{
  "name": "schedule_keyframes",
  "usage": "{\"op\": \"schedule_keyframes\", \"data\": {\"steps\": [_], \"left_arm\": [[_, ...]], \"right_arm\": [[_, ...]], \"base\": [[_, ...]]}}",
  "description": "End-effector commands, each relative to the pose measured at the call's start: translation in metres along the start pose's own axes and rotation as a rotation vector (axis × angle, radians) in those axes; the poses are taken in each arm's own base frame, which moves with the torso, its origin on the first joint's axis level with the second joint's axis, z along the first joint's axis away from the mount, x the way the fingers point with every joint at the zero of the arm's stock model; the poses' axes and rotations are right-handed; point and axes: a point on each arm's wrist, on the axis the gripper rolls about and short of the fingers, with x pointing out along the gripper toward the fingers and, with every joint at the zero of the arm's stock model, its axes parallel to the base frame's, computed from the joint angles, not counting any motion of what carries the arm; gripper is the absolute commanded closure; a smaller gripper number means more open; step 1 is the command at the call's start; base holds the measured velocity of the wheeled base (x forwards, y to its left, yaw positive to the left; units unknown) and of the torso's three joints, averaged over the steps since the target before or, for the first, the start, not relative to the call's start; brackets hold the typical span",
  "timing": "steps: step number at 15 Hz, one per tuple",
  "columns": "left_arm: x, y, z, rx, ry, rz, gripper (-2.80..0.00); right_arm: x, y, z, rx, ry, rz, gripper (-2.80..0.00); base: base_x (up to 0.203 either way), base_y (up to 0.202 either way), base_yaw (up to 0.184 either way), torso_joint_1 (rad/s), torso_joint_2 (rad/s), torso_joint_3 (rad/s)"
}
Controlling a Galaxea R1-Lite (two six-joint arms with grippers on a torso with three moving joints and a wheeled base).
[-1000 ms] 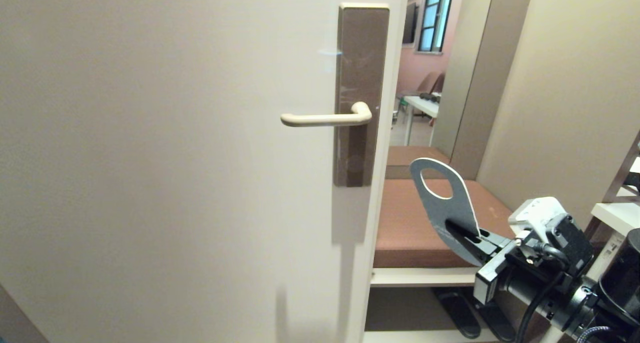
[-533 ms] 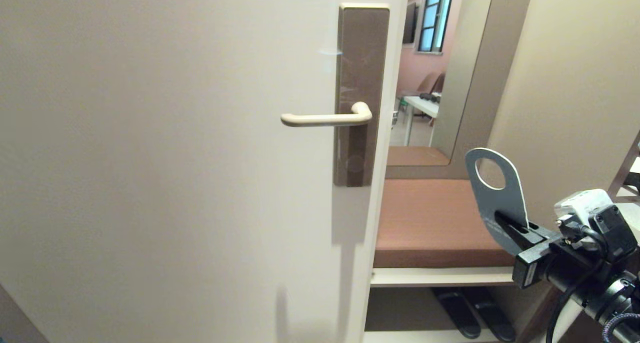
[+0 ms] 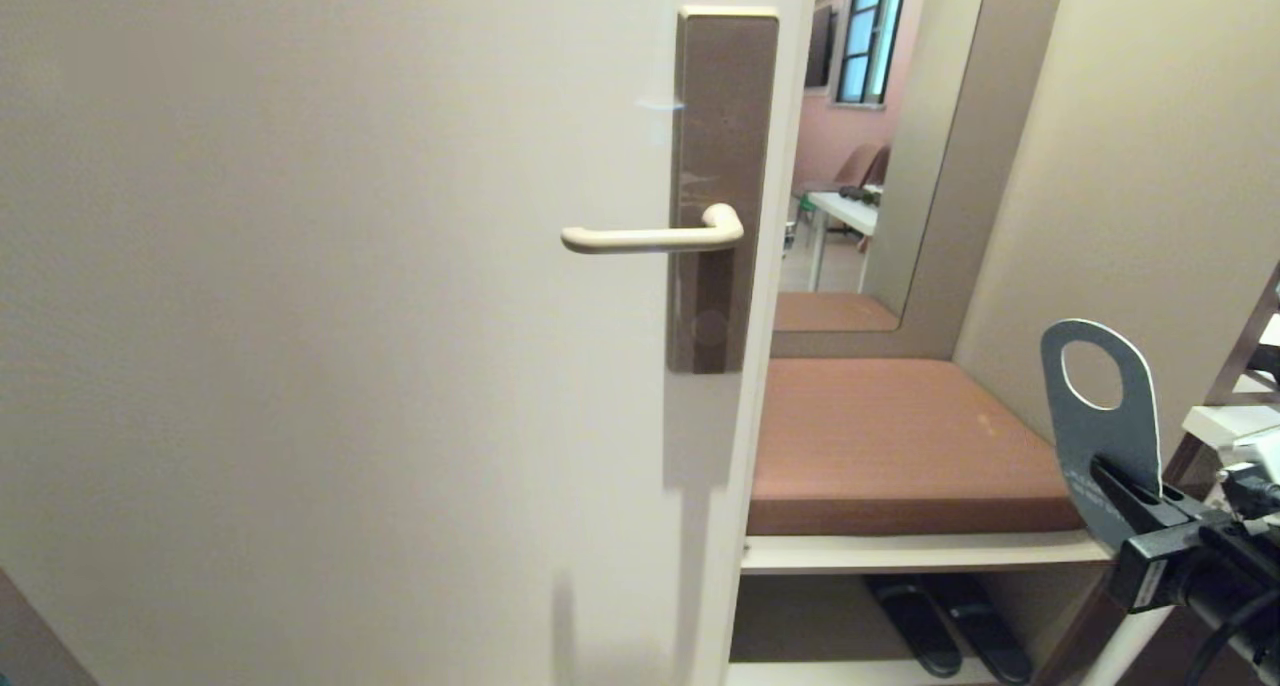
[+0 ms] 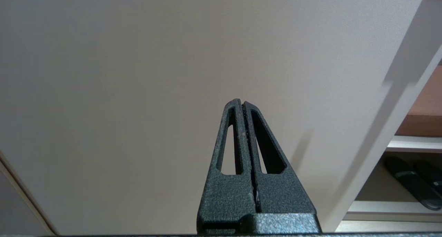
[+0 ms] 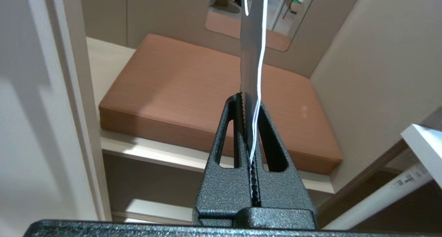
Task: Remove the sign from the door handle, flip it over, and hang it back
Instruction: Hand it to the other hand
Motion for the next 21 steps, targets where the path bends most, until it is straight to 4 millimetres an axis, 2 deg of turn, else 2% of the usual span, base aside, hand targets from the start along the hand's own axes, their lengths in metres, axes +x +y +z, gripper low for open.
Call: {"op": "schedule_keyframes", "data": {"steps": [1, 4, 8, 11, 15, 21], "left_arm": [[0.0, 0.0, 0.0, -0.001, -0.001, 0.001, 0.0], [0.0, 0.0, 0.0, -0.001, 0.001, 0.001, 0.0], [0.0, 0.0, 0.0, -0.001, 0.001, 0.001, 0.0], [0.0, 0.0, 0.0, -0.001, 0.0, 0.001, 0.0], [0.0, 0.0, 0.0, -0.001, 0.001, 0.001, 0.0], [0.0, 0.0, 0.0, -0.001, 0.001, 0.002, 0.0]], "right_arm": [[-0.024, -0.008, 0.007, 0.016, -0.057, -0.014, 0.0], [-0.058, -0.017, -0.002, 0.012, -0.032, -0.016, 0.0], [-0.095, -0.025, -0.033, 0.0, 0.113, -0.07, 0.0], [-0.118, -0.022, -0.051, 0.019, 0.135, -0.021, 0.0], [-0.136, -0.017, -0.066, 0.043, 0.095, 0.063, 0.0], [-0.155, -0.015, -0.075, 0.086, -0.112, 0.017, 0.0]], "base": [[0.0, 0.0, 0.0, 0.0, 0.0, 0.0], [0.0, 0.0, 0.0, 0.0, 0.0, 0.0], [0.0, 0.0, 0.0, 0.0, 0.0, 0.0], [0.0, 0.0, 0.0, 0.0, 0.0, 0.0], [0.0, 0.0, 0.0, 0.0, 0.0, 0.0], [0.0, 0.0, 0.0, 0.0, 0.0, 0.0]]}}
